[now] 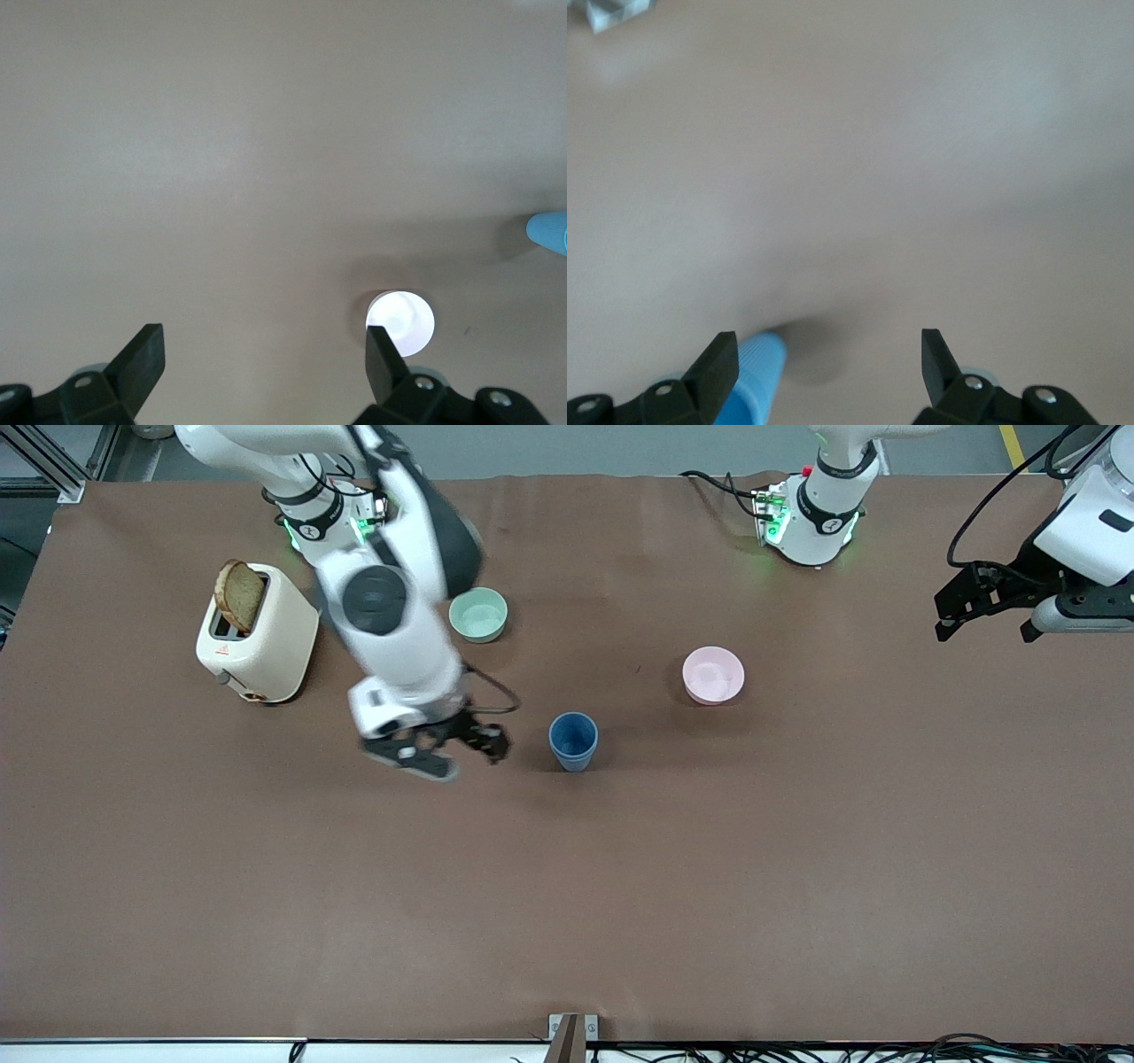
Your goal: Stack blue cups with both arms
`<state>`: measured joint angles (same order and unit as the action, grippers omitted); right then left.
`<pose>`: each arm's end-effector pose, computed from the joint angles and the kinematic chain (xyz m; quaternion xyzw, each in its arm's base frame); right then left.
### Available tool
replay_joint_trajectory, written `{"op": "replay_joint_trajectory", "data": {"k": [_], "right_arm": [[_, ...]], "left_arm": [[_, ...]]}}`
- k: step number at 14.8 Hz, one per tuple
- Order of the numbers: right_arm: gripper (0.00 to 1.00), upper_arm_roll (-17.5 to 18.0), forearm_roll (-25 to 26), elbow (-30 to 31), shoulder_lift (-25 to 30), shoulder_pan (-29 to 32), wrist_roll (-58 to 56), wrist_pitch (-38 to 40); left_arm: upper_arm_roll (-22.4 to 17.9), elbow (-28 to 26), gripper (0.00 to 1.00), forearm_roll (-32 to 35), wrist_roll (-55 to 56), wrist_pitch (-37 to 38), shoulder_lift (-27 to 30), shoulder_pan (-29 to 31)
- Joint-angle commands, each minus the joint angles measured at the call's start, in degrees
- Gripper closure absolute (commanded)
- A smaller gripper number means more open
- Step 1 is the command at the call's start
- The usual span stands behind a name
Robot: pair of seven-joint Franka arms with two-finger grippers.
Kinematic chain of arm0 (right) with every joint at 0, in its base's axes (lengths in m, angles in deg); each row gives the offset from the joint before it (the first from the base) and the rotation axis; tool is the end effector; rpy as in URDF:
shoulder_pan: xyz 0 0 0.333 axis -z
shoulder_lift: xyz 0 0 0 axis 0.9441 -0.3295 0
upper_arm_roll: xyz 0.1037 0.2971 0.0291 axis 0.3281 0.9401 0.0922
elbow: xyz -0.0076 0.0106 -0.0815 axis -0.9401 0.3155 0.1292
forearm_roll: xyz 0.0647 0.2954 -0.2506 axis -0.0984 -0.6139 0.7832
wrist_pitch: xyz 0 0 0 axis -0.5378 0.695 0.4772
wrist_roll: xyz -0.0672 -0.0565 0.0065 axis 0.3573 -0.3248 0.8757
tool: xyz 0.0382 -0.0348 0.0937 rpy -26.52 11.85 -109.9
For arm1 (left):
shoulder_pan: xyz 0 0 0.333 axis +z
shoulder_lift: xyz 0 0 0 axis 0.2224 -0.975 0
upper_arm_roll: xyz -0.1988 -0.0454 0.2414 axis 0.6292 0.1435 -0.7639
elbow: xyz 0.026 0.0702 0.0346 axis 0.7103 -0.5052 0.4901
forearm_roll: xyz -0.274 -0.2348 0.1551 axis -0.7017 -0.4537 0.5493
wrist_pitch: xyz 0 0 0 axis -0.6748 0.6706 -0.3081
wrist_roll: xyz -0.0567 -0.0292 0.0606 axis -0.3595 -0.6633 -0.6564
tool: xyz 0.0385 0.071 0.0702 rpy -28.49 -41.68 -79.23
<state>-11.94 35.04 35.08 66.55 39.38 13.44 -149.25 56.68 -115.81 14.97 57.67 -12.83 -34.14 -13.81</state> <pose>0.5894 0.3083 0.4532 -0.9807 0.1858 -0.0395 0.0459 0.5188 -0.0777 0.6535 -0.9990 0.0246 -0.0367 0.0085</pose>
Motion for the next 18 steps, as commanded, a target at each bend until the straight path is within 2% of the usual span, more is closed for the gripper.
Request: {"op": "replay_joint_trajectory", "data": {"k": [1, 4, 8, 9, 12, 15, 18], "right_arm": [[0.07, 1.1, 0.6, 12.0, 11.6, 8.2, -8.5, -0.7], [0.06, 1.1, 0.6, 19.5, 19.9, 17.2, -19.0, -0.6], [0.0, 1.1, 0.7, 19.7, 27.0, 27.0, -31.0, 9.5], [0.0, 1.0, 0.7, 17.8, 28.1, 28.7, -34.1, 13.0], [0.0, 0.9, 0.9, 5.6, 27.1, 34.3, -41.4, 25.0], [0.0, 0.9, 4.5, -4.0, 24.0, 35.3, -46.3, 30.3], [0.0, 0.9, 4.1, -12.4, 18.8, 35.3, -48.7, 37.6]], "left_arm": [[0.1, 0.9, 0.0, -0.4, -1.1, 0.3, 0.0, 0.2], [-0.1, 0.9, 0.0, -0.5, -1.8, 0.7, 0.5, 0.3], [-0.8, 0.9, 0.0, -0.7, -3.1, 0.9, 0.6, 1.6], [-0.8, 0.9, 0.0, -0.6, -3.2, 1.0, 0.6, 1.6], [-0.9, 0.9, 0.0, -0.4, -3.1, 1.9, 1.0, 1.6], [-0.7, 0.7, 0.0, 0.0, -3.1, 2.5, 1.4, 1.5], [-0.9, 0.9, 0.0, 0.0, -3.1, 3.5, 1.2, 1.6]]}}
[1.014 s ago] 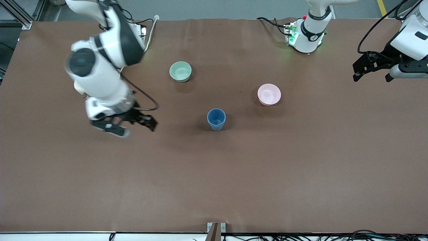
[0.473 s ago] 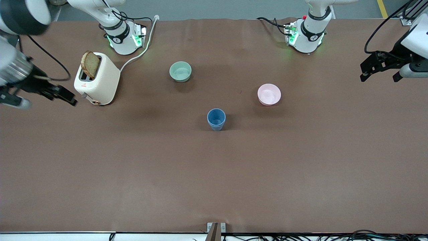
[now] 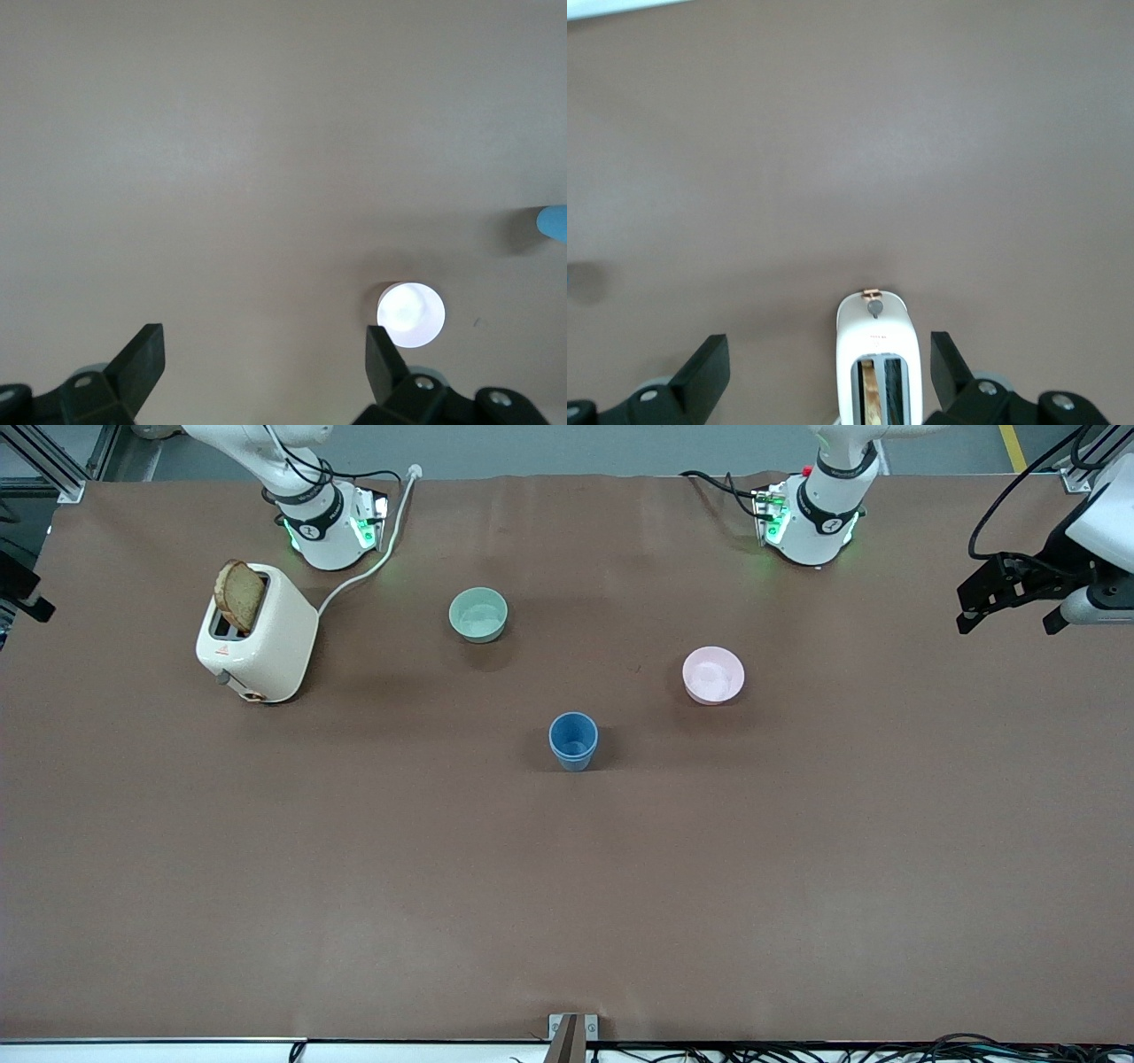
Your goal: Stack blue cups with both arms
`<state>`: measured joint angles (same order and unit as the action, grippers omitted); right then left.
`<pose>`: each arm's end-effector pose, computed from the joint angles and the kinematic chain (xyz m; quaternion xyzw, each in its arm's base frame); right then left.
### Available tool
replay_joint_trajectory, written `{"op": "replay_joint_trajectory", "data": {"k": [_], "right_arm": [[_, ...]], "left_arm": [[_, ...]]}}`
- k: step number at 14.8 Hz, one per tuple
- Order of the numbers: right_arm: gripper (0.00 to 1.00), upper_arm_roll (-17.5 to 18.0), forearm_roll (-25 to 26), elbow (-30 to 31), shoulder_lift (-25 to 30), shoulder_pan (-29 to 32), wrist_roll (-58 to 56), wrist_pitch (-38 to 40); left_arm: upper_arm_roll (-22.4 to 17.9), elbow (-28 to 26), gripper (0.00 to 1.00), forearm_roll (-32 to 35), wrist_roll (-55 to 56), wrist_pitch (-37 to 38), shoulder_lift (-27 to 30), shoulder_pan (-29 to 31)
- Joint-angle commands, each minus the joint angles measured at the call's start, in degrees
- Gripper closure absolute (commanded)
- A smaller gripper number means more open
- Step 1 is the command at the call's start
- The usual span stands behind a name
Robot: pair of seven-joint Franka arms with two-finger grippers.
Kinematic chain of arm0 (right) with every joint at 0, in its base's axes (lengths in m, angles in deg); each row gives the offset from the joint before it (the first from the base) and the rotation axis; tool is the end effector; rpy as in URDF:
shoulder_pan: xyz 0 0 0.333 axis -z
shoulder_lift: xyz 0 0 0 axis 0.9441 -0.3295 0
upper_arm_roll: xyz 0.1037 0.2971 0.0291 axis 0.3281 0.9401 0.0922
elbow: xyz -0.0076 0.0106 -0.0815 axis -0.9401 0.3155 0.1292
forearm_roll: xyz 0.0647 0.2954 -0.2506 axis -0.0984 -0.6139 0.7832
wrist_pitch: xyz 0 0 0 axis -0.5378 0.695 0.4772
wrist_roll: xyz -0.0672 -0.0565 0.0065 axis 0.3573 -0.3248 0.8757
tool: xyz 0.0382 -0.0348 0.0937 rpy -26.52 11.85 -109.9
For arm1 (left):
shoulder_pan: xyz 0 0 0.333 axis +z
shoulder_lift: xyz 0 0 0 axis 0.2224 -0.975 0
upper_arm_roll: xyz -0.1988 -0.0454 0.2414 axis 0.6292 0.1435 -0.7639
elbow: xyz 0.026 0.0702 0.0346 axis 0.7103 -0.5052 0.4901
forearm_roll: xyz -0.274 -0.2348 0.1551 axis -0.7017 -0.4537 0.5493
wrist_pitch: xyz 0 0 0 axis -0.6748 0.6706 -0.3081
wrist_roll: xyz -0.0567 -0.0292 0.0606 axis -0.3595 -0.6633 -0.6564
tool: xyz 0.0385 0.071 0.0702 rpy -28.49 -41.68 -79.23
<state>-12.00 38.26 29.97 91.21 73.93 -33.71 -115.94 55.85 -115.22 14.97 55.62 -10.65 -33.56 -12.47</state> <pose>0.5016 -0.0713 0.6958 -0.9972 0.0693 -0.0278 0.0017 0.5143 -0.0571 0.6601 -0.9993 0.0233 -0.0276 0.0104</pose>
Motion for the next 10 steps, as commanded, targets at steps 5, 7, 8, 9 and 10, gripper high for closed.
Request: {"op": "replay_joint_trajectory", "data": {"k": [5, 7, 8, 9, 10], "right_arm": [[0.0, 1.2, 0.3, -4.4, -6.2, -0.1, -1.9, 3.0], [0.0, 1.3, 0.3, -2.5, -6.1, -0.2, -2.3, 1.1], [0.0, 1.4, 0.3, -1.9, -6.1, -0.4, -2.3, 0.9], [0.0, 1.5, 0.3, -1.9, -6.1, -0.4, -2.7, 0.9], [0.0, 1.5, 0.3, -2.3, -6.0, -0.4, -3.9, 0.8]], "left_arm": [[-0.3, 2.1, 0.0, 0.2, -2.1, 1.9, 0.0, 0.3], [-0.3, 2.3, 0.0, 0.3, -2.1, 2.3, -0.1, 0.2], [-0.2, 2.4, 0.0, 0.2, -2.1, 2.5, -0.1, 0.2], [-0.3, 2.5, 0.0, 0.2, -2.1, 2.7, -0.1, 0.1], [-0.2, 2.7, 0.0, 0.2, -2.2, 2.8, -0.1, 0.2]]}}
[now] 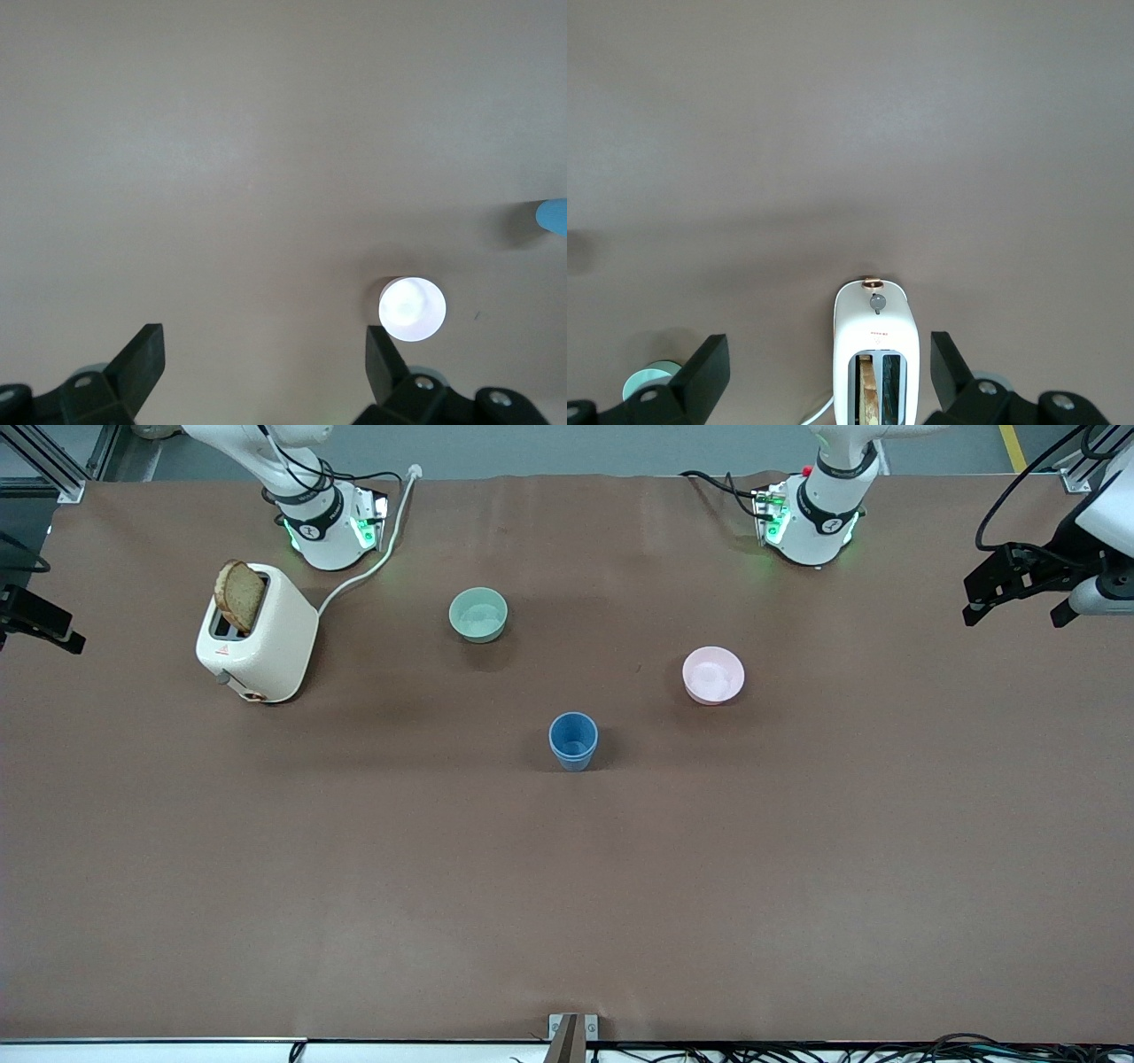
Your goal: Stack blue cups with both arms
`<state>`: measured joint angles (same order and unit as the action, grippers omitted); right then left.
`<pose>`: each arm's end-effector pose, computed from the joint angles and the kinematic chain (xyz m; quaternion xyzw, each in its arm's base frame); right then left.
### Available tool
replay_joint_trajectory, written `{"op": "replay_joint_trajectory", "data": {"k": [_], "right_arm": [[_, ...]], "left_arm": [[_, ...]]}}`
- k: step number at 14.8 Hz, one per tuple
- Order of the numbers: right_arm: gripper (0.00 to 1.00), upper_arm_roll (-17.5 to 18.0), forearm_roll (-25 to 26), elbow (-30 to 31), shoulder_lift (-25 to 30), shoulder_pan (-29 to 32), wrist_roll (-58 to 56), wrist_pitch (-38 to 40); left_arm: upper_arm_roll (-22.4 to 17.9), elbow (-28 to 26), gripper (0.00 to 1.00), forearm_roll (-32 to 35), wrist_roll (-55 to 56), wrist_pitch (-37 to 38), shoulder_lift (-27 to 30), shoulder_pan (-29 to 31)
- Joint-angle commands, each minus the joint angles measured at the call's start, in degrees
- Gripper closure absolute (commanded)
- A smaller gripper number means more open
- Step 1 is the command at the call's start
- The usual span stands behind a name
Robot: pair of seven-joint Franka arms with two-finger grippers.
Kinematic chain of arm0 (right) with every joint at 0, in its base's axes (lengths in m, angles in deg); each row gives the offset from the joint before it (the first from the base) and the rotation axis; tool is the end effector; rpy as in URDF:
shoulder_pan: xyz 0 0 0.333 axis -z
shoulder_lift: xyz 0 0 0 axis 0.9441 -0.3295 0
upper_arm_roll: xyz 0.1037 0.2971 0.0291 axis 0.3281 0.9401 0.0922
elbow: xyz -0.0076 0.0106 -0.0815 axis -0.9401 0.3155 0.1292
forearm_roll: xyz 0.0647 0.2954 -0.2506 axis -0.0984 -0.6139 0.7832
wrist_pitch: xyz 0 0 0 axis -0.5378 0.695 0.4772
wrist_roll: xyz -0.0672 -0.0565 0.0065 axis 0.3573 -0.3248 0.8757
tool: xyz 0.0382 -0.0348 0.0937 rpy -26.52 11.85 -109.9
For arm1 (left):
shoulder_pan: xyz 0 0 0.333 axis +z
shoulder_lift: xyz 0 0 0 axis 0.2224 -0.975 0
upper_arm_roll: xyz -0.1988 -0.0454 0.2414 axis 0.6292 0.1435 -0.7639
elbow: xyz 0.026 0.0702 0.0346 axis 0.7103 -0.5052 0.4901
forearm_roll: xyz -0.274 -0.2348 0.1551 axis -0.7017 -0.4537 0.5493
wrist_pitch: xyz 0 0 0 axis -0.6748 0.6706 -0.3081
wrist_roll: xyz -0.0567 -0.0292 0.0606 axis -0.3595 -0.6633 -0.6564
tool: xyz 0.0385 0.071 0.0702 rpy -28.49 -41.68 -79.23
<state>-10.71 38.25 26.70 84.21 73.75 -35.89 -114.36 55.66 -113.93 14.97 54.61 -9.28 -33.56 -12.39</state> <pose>0.5409 -0.0593 0.6556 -0.9991 0.0376 0.0186 0.0001 0.5119 -0.0544 0.6685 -0.9991 0.0296 -0.0268 0.0105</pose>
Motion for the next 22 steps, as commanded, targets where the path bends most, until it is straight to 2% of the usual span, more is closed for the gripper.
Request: {"op": "replay_joint_trajectory", "data": {"k": [1, 10, 13, 15, 22], "right_arm": [[0.0, 0.2, 0.2, 0.6, 1.0, -0.1, -2.8, -0.6], [0.0, 0.0, -1.0, 0.8, 2.6, 0.1, -2.6, 0.0], [0.0, 0.0, -1.0, 1.0, 2.6, 0.1, -2.5, -0.9], [0.0, 0.1, -1.0, 1.1, 2.6, 0.0, -2.5, -1.0], [0.0, 0.0, -1.0, 0.9, 2.6, 0.0, -2.5, -1.0]], "left_arm": [[-0.1, 1.8, 0.0, 0.2, -1.3, 2.1, -0.1, 0.2], [0.3, 2.8, 0.0, 0.3, -1.2, 2.9, -1.0, -0.5], [1.9, 5.7, 0.0, 0.1, -0.1, 2.7, -6.4, -2.0], [2.5, 5.8, 0.0, 0.1, 0.0, 2.3, -7.6, -2.6], [1.5, 7.1, 0.0, 0.1, 0.2, 2.6, -5.4, 0.2]]}}
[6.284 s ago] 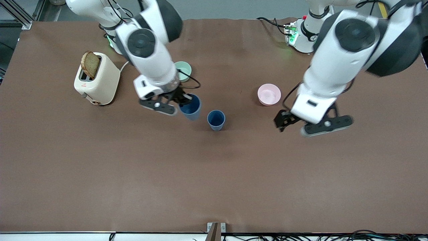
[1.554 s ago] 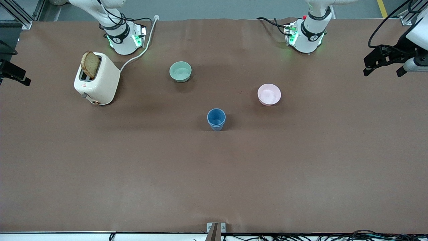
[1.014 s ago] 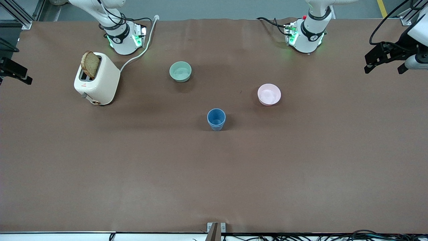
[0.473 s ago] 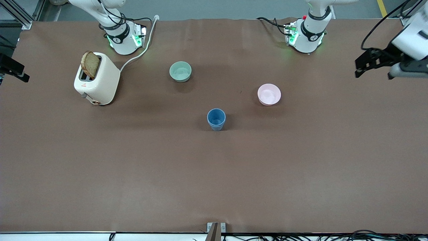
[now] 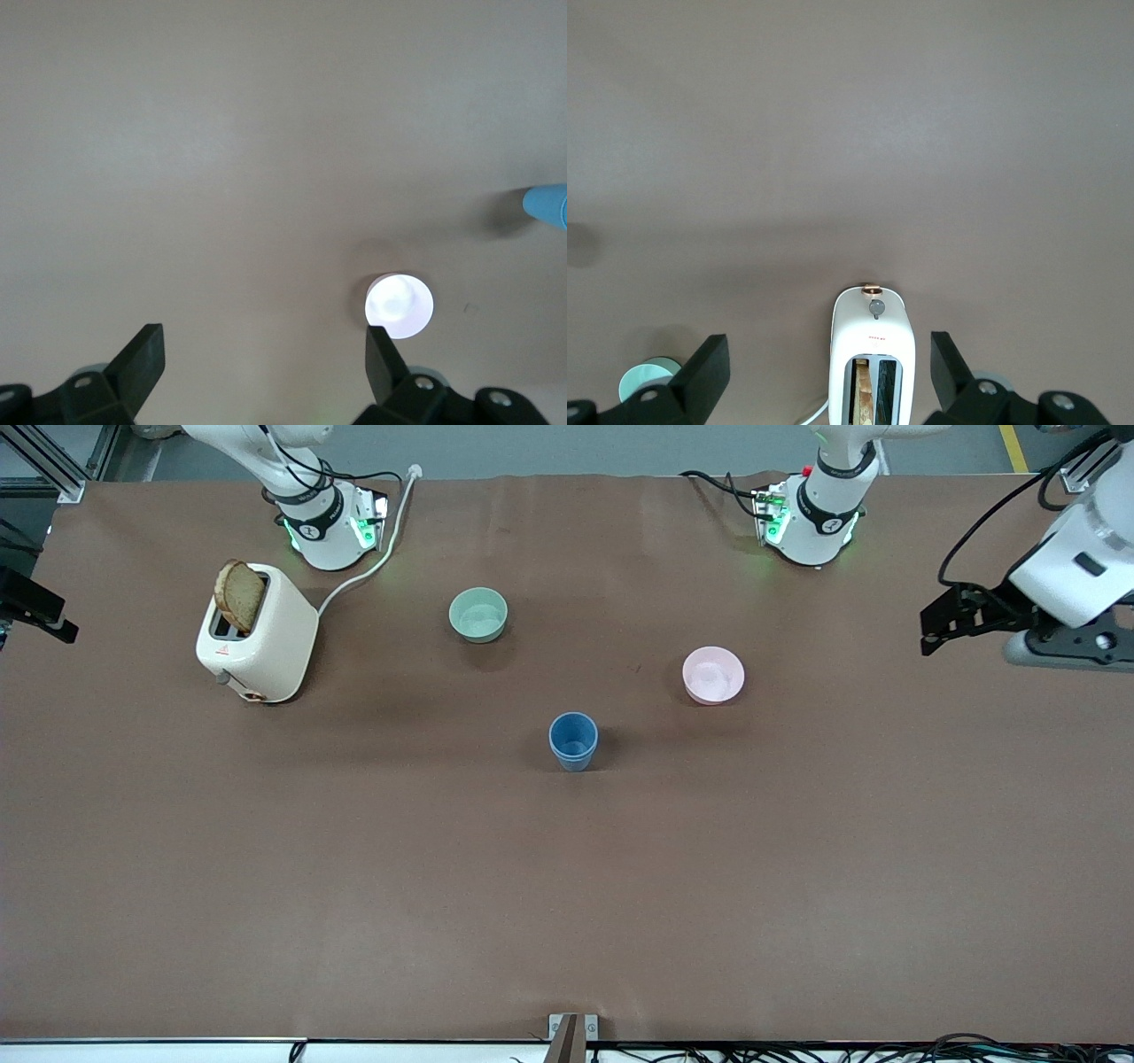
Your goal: Stack blue cups with both arms
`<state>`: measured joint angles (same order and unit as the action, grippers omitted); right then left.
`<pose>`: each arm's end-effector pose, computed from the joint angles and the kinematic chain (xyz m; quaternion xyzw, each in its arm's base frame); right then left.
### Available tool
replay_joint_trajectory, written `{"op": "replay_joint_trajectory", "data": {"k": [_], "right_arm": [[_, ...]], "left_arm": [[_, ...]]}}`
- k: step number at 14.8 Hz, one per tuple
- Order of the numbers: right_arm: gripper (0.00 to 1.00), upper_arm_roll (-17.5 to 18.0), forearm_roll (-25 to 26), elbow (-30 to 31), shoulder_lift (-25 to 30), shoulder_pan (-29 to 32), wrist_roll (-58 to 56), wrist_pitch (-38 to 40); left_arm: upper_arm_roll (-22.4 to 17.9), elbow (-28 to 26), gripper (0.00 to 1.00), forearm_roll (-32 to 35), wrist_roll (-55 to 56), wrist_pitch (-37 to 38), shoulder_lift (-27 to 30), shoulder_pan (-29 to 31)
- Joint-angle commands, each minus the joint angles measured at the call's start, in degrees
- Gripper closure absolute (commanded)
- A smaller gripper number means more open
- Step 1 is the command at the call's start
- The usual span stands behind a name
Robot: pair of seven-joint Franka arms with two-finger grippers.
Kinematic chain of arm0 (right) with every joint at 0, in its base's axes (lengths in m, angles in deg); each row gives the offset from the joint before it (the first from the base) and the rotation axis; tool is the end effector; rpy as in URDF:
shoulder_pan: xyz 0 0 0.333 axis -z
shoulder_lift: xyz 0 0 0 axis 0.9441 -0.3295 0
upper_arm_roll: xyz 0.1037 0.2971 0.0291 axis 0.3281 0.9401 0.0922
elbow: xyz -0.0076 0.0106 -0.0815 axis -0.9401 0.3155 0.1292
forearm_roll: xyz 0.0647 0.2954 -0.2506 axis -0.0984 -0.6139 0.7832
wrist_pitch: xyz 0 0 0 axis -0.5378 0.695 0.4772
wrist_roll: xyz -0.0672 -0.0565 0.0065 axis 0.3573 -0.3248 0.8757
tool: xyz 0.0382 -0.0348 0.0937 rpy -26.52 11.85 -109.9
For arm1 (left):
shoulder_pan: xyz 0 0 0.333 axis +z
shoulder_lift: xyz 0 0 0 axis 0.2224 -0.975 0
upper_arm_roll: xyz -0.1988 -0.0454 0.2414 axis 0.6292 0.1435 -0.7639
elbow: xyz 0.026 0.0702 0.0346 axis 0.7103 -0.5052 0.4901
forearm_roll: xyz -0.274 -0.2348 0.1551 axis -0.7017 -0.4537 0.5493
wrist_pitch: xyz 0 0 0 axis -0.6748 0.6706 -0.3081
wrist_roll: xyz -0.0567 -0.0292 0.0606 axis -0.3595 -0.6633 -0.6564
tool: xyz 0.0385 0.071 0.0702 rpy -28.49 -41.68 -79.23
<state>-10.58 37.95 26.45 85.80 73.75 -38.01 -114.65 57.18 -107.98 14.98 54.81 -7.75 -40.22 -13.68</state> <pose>0.5324 -0.0571 0.6730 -0.9998 0.0177 -0.0002 0.0022 0.5431 -0.0807 0.6531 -0.9986 0.0525 -0.0074 0.0055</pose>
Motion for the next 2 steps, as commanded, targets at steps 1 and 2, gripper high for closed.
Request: {"op": "replay_joint_trajectory", "data": {"k": [1, 2], "right_arm": [[0.0, 0.0, -0.8, 1.1, 1.0, 0.0, -0.3, -0.6], [0.0, 0.0, -0.8, 1.0, 0.9, 0.0, -0.3, -0.5]], "left_arm": [[0.1, 2.9, 0.0, 0.2, -0.1, 1.4, 1.1, 2.7], [0.1, 3.0, 0.0, 0.3, -0.2, 1.5, 1.1, 2.9]]}}
